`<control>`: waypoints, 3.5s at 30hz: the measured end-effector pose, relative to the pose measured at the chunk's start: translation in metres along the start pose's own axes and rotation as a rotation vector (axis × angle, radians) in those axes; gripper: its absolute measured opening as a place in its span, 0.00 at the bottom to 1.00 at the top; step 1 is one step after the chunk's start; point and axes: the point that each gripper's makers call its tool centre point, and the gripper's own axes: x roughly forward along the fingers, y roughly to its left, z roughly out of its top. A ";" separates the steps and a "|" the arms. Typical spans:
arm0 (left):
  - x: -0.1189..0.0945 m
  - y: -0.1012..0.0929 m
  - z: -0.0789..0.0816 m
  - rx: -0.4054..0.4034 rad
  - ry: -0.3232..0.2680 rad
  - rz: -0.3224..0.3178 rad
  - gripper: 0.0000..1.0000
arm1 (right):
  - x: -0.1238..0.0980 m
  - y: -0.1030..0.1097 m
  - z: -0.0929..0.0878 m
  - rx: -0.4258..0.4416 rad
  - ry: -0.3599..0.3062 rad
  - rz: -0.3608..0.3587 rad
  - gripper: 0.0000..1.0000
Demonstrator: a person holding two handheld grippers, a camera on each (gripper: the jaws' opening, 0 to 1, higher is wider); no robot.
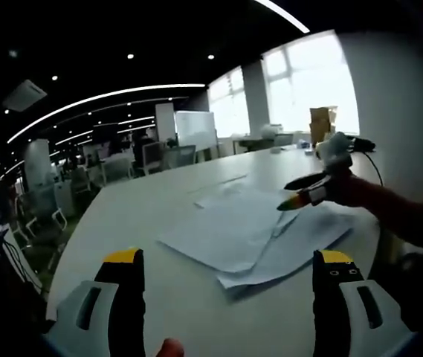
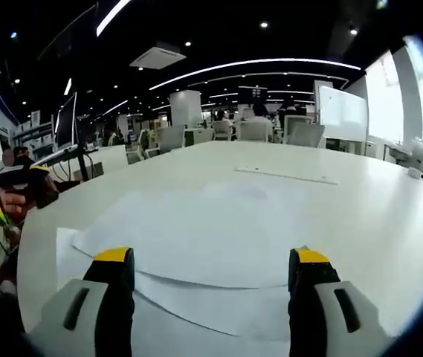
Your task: Organize the stack of printing papers by aligning and flattening the scattered papers on the table
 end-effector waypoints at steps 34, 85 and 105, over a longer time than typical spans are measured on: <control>0.002 0.001 0.000 0.008 -0.001 -0.002 0.96 | 0.014 -0.006 -0.006 0.007 -0.007 -0.010 0.78; 0.002 0.000 -0.005 0.004 0.002 0.005 0.95 | 0.013 -0.016 -0.026 -0.050 0.068 -0.058 0.65; 0.003 -0.002 -0.007 0.001 0.003 0.002 0.95 | 0.017 0.015 -0.024 -0.113 0.054 0.080 0.27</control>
